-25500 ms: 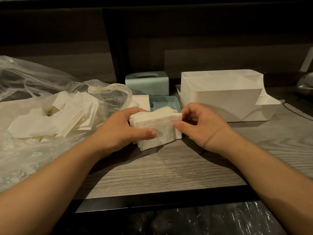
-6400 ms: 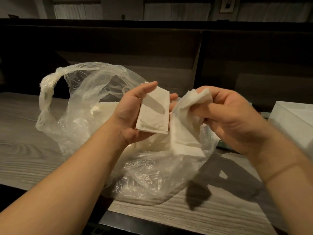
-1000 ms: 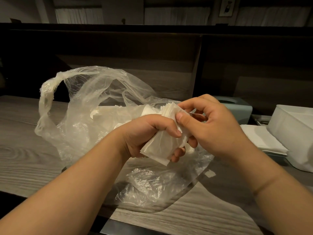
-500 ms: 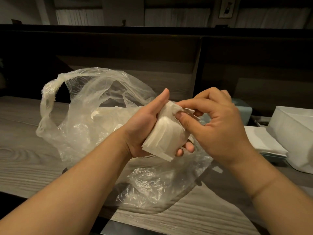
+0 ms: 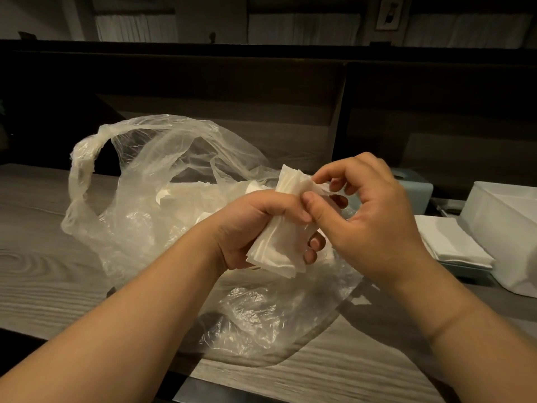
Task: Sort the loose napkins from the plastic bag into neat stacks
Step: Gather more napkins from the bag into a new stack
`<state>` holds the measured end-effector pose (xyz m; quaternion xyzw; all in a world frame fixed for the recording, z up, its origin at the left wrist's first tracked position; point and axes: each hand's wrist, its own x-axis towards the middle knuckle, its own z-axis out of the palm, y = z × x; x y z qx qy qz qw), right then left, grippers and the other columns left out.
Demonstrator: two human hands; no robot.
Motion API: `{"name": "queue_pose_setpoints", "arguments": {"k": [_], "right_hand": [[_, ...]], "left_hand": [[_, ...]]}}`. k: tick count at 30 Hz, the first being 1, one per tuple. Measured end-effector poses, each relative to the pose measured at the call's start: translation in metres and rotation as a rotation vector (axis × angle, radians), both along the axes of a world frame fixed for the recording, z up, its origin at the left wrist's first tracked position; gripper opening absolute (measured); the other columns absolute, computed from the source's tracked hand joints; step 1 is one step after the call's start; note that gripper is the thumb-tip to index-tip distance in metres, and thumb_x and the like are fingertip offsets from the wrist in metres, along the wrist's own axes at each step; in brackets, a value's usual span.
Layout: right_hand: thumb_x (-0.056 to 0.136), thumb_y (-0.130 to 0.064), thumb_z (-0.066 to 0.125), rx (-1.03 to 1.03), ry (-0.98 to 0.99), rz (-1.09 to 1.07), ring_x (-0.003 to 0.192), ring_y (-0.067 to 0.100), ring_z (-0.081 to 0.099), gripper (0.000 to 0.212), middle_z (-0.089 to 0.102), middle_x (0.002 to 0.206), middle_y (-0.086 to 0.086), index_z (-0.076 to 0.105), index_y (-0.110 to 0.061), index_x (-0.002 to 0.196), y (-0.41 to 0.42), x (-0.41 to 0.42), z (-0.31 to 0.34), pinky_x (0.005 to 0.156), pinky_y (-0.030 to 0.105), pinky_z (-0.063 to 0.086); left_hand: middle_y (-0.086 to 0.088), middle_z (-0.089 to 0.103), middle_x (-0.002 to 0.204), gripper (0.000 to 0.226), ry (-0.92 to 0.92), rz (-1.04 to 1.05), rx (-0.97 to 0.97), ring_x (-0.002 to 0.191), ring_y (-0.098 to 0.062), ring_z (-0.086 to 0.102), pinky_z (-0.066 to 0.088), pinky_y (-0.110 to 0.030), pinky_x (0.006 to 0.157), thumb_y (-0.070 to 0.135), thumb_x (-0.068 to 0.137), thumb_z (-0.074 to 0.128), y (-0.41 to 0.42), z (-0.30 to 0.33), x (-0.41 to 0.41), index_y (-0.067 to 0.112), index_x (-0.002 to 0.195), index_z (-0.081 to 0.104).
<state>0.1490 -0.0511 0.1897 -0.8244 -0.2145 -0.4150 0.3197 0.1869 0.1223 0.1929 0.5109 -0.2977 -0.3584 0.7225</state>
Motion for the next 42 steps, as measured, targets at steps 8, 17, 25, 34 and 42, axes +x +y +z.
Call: {"name": "queue_pose_setpoints", "arguments": {"k": [8, 17, 25, 34, 42], "right_hand": [[0.081, -0.054, 0.058, -0.016, 0.139, 0.087, 0.100, 0.008, 0.050, 0.024, 0.053, 0.095, -0.021, 0.063, -0.047, 0.103, -0.001, -0.002, 0.002, 0.089, 0.044, 0.047], [0.099, -0.038, 0.061, 0.343, 0.410, 0.308, 0.075, 0.019, 0.062, 0.013, 0.065, 0.101, -0.005, 0.071, -0.037, 0.107, -0.002, -0.009, 0.011, 0.062, 0.036, 0.053], [0.081, -0.037, 0.072, 0.304, 0.750, 0.476, 0.059, 0.039, 0.057, 0.023, 0.070, 0.090, 0.022, 0.076, -0.020, 0.096, -0.009, -0.015, 0.024, 0.048, 0.037, 0.049], [0.098, -0.016, 0.061, 0.444, 0.659, 0.434, 0.060, 0.026, 0.060, 0.009, 0.073, 0.083, 0.008, 0.070, -0.015, 0.101, -0.009, -0.015, 0.023, 0.044, 0.028, 0.046], [0.078, -0.023, 0.071, 0.530, 0.822, 0.557, 0.068, 0.032, 0.059, 0.029, 0.073, 0.092, 0.015, 0.076, -0.006, 0.101, -0.018, -0.013, 0.032, 0.049, 0.031, 0.051]], "left_hand": [[-0.016, 0.059, 0.077, 0.033, -0.078, -0.030, 0.104, 0.072, -0.027, 0.057, 0.047, -0.039, 0.072, 0.010, 0.068, 0.059, 0.000, -0.002, 0.002, 0.008, 0.098, 0.074], [-0.005, 0.073, 0.084, 0.041, -0.054, -0.183, 0.081, 0.071, -0.016, 0.062, 0.050, -0.030, 0.071, 0.006, 0.071, 0.049, 0.002, -0.001, 0.000, 0.008, 0.106, 0.069], [-0.014, 0.071, 0.101, 0.049, -0.122, -0.258, 0.105, 0.075, -0.021, 0.059, 0.044, -0.036, 0.070, 0.002, 0.068, 0.051, 0.005, -0.004, 0.005, 0.004, 0.115, 0.061], [-0.009, 0.072, 0.092, 0.043, -0.099, -0.284, 0.125, 0.073, -0.018, 0.060, 0.047, -0.032, 0.070, 0.006, 0.070, 0.049, 0.007, -0.004, 0.005, 0.003, 0.109, 0.066], [-0.018, 0.058, 0.082, 0.054, -0.033, -0.235, 0.152, 0.070, -0.024, 0.050, 0.044, -0.034, 0.068, 0.008, 0.059, 0.057, 0.007, -0.004, 0.005, -0.003, 0.112, 0.056]]}}
